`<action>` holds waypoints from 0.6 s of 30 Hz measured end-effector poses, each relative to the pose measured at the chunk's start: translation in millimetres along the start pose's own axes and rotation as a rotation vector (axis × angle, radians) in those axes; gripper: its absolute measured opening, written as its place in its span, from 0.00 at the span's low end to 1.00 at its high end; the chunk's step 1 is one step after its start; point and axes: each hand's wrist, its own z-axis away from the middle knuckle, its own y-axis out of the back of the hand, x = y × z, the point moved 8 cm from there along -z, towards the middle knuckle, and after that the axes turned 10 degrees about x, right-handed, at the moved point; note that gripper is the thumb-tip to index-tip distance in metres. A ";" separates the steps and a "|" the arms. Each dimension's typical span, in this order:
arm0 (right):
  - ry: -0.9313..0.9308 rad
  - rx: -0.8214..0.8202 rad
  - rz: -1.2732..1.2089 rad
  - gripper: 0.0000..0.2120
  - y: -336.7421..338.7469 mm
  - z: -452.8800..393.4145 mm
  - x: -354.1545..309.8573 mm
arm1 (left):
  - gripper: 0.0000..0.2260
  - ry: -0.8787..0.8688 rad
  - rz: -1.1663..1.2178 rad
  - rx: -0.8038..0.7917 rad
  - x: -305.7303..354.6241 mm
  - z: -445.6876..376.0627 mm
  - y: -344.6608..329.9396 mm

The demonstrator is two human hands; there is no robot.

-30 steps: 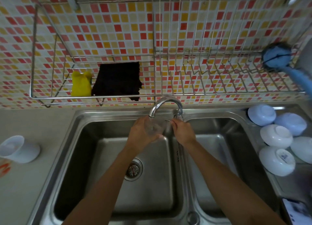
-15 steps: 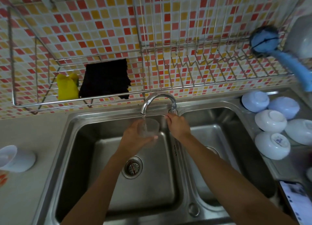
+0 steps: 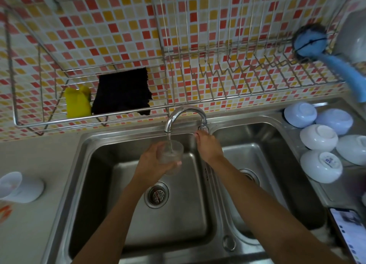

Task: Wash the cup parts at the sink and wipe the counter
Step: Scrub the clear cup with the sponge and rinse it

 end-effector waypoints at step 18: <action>-0.200 0.071 -0.093 0.14 15.0 0.9 29.1 | 0.34 -0.107 0.040 -0.025 9.7 1.3 -12.8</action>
